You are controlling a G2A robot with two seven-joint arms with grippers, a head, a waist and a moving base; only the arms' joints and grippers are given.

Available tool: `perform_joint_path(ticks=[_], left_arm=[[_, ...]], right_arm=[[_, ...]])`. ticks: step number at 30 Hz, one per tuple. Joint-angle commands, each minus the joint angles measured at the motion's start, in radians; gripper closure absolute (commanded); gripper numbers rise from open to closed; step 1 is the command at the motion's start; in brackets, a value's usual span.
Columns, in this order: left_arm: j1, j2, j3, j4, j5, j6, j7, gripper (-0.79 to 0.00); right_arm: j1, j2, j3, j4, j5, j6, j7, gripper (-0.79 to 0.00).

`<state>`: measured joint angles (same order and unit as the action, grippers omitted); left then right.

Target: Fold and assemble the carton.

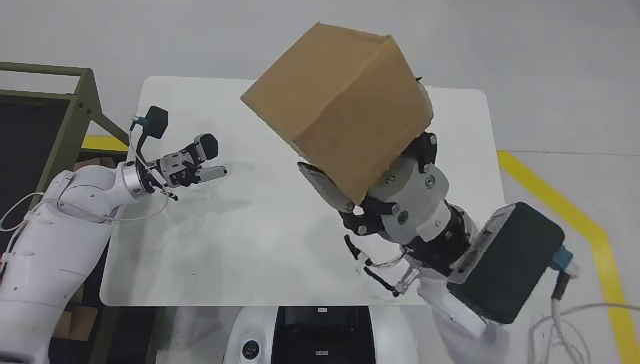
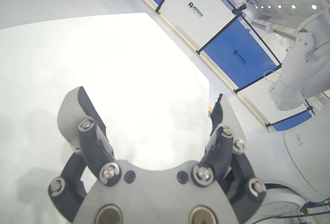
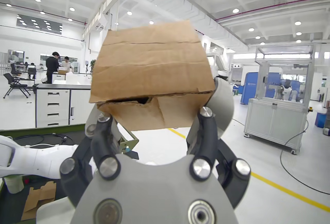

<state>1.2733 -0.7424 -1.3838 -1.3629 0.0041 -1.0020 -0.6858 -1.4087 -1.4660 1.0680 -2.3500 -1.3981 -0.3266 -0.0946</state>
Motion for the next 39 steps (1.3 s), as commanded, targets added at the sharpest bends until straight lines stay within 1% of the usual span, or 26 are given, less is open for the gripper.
perform_joint_path(ticks=[1, 5, 10, 19, 22, 25, 29, 31, 33, 36, 39], left_arm=[[0.0, 0.0, 0.0, 0.0, 0.0, 0.0, 0.0, -0.785], [0.0, 0.0, 0.0, 0.0, 0.0, 0.0, 0.0, -0.785], [0.0, 0.0, 0.0, 0.0, 0.0, 0.0, 0.0, -0.785], [0.0, 0.0, 0.0, 0.0, 0.0, 0.0, 0.0, -0.785], [0.0, 0.0, 0.0, 0.0, 0.0, 0.0, 0.0, -0.785], [0.0, 0.0, 0.0, 0.0, 0.0, 0.0, 0.0, -0.785], [0.0, 0.0, 0.0, 0.0, 0.0, 0.0, 0.0, -0.785], [0.0, 0.0, 0.0, 0.0, 0.0, 0.0, 0.0, -0.785], [0.0, 0.0, 0.0, 0.0, 0.0, 0.0, 0.0, -0.785], [0.0, 0.0, 0.0, 0.0, 0.0, 0.0, 0.0, -0.785], [0.0, 0.0, 0.0, 0.0, 0.0, 0.0, 0.0, -0.785]], right_arm=[[-0.003, 0.0, -0.002, 0.0, -0.119, 0.086, -0.001, 0.0], [-0.007, -0.002, -0.085, 0.0, -0.387, 0.218, 0.022, 0.0], [-0.01, -0.01, -0.177, 0.0, -0.646, 0.401, 0.047, 0.0], [0.029, -0.003, -0.221, 0.03, -0.893, 0.55, 0.093, 0.0], [0.048, -0.001, -0.244, 0.046, -0.935, 0.579, 0.121, 0.0], [0.065, 0.001, -0.26, 0.059, -0.939, 0.593, 0.137, 0.0], [0.083, 0.005, -0.271, 0.067, -0.857, 0.583, 0.149, 0.0], [0.086, 0.008, -0.266, 0.062, -0.775, 0.559, 0.155, 0.0], [0.08, 0.012, -0.258, 0.052, -0.689, 0.509, 0.174, 0.0], [0.059, 0.019, -0.235, 0.024, -0.567, 0.424, 0.238, 0.0], [0.023, 0.025, -0.214, 0.003, -0.477, 0.378, 0.287, 0.0]])
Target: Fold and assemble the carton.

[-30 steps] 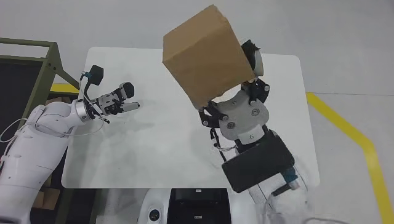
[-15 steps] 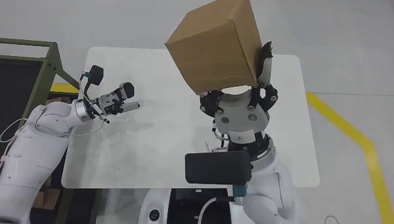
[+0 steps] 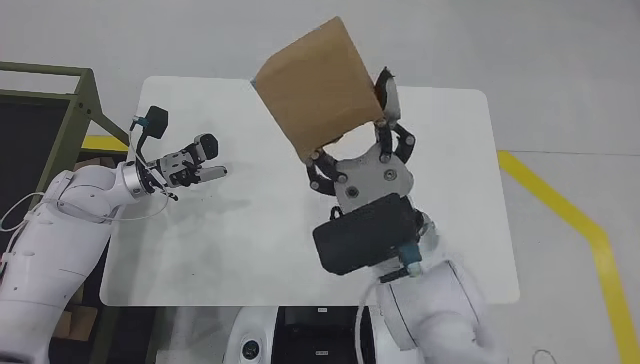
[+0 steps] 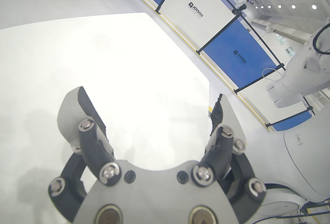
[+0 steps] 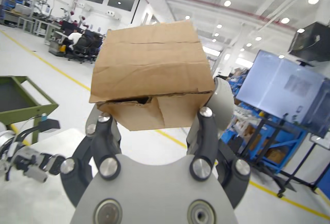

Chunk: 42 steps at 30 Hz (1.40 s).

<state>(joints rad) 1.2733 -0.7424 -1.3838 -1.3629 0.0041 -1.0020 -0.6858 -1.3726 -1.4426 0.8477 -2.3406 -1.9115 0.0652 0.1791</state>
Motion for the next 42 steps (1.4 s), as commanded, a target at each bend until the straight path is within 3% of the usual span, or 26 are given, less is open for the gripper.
perform_joint_path(ticks=[1, 8, 15, 26, 39, 42], left_arm=[[0.0, 0.0, 0.0, 0.0, 0.0, 0.0, 0.0, -0.785], [0.0, 0.0, 0.0, 0.0, 0.0, 0.0, 0.0, -0.785], [0.0, 0.0, 0.0, 0.0, 0.0, 0.0, 0.0, -0.785], [0.0, 0.0, 0.0, 0.0, 0.0, 0.0, 0.0, -0.785], [0.0, 0.0, 0.0, 0.0, 0.0, 0.0, 0.0, -0.785], [0.0, 0.0, 0.0, 0.0, 0.0, 0.0, 0.0, -0.785]], right_arm=[[-0.028, 0.003, 0.012, -0.007, 0.062, -0.02, 0.021, 0.0], [-0.126, 0.023, 0.108, 0.046, 0.267, -0.174, -0.008, 0.0], [-0.192, 0.049, 0.186, 0.131, 0.333, -0.367, 0.004, 0.0], [-0.223, 0.083, 0.272, 0.414, 0.491, -0.664, -0.108, 0.0], [-0.221, 0.084, 0.277, 0.43, 0.503, -0.664, -0.112, 0.0], [-0.196, 0.084, 0.256, 0.489, 0.464, -0.625, -0.086, 0.0]])
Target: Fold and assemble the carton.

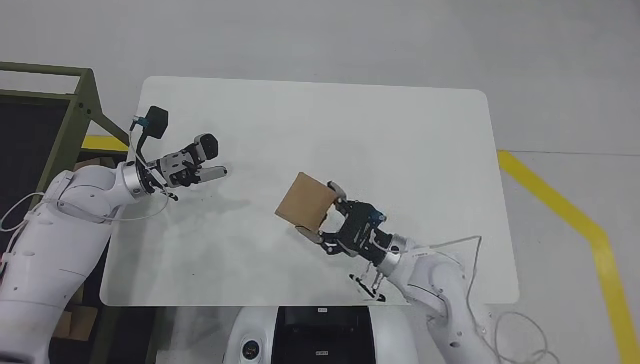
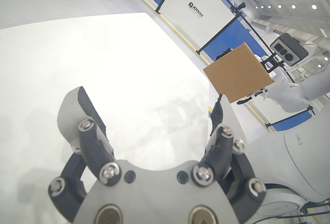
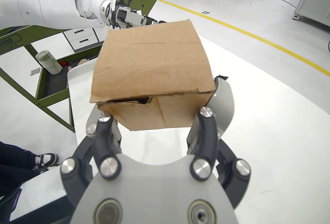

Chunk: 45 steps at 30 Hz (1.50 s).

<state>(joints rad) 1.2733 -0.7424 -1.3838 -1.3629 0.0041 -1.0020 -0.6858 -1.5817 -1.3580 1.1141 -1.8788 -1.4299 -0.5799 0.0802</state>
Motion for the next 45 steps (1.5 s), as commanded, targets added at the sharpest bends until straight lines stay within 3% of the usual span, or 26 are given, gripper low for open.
perform_joint_path(ticks=[1, 13, 24, 25, 27, 28, 29, 38, 45], left_arm=[[0.0, 0.0, 0.0, 0.0, 0.0, 0.0, 0.0, -0.785], [0.0, 0.0, 0.0, 0.0, 0.0, 0.0, 0.0, -0.785], [0.0, 0.0, 0.0, 0.0, 0.0, 0.0, 0.0, -0.785], [0.0, 0.0, 0.0, 0.0, 0.0, 0.0, 0.0, -0.785], [0.0, 0.0, 0.0, 0.0, 0.0, 0.0, 0.0, -0.785], [0.0, 0.0, 0.0, 0.0, 0.0, 0.0, 0.0, -0.785], [0.0, 0.0, 0.0, 0.0, 0.0, 0.0, 0.0, -0.785], [0.0, 0.0, 0.0, 0.0, 0.0, 0.0, 0.0, -0.785], [0.0, 0.0, 0.0, 0.0, 0.0, 0.0, 0.0, -0.785]], right_arm=[[0.029, -0.003, -0.025, 0.059, -0.024, 0.029, 0.023, 0.0], [0.24, -0.032, -0.13, 0.424, 0.037, 0.063, -0.068, 0.0], [0.322, -0.048, -0.172, 0.565, 0.09, 0.084, -0.063, 0.0], [0.323, -0.048, -0.174, 0.568, 0.093, 0.083, -0.06, -0.031], [0.325, -0.047, -0.177, 0.572, 0.097, 0.078, -0.048, -0.369], [0.325, -0.047, -0.178, 0.572, 0.099, 0.077, -0.042, -0.699], [0.324, -0.047, -0.178, 0.571, 0.1, 0.076, -0.039, -0.785], [0.299, -0.036, -0.172, 0.527, 0.092, 0.069, -0.017, -0.785], [0.236, -0.013, -0.137, 0.4, 0.03, 0.077, 0.0, -0.785]])
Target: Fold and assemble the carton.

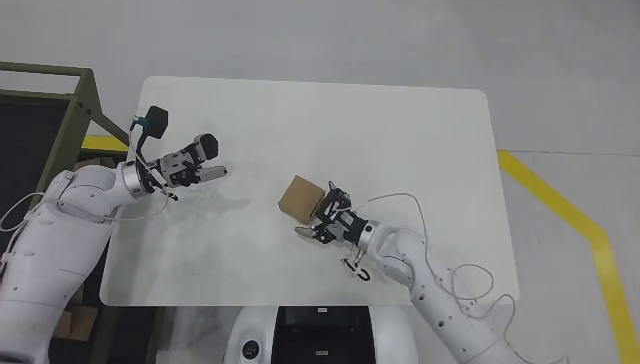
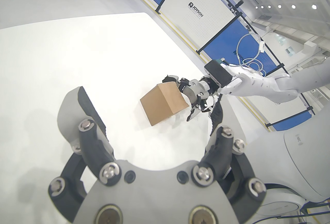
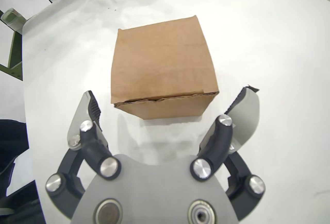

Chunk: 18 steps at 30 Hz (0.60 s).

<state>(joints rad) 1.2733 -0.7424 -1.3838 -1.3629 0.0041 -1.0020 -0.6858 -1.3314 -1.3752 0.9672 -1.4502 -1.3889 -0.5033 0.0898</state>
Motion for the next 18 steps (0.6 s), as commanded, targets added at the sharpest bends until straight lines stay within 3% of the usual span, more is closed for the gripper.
perform_joint_path(ticks=[1, 9, 18], left_arm=[[0.0, 0.0, 0.0, 0.0, 0.0, 0.0, 0.0, -0.785], [0.0, 0.0, 0.0, 0.0, 0.0, 0.0, 0.0, -0.785], [0.0, 0.0, 0.0, 0.0, 0.0, 0.0, 0.0, -0.785]], right_arm=[[-0.031, 0.01, 0.022, -0.058, -0.03, 0.007, -0.025, -0.785], [-0.296, 0.065, 0.203, -0.387, -0.257, 0.209, -0.379, -0.785], [-0.437, 0.094, 0.422, -0.618, -0.146, 0.212, -0.428, -0.785]])
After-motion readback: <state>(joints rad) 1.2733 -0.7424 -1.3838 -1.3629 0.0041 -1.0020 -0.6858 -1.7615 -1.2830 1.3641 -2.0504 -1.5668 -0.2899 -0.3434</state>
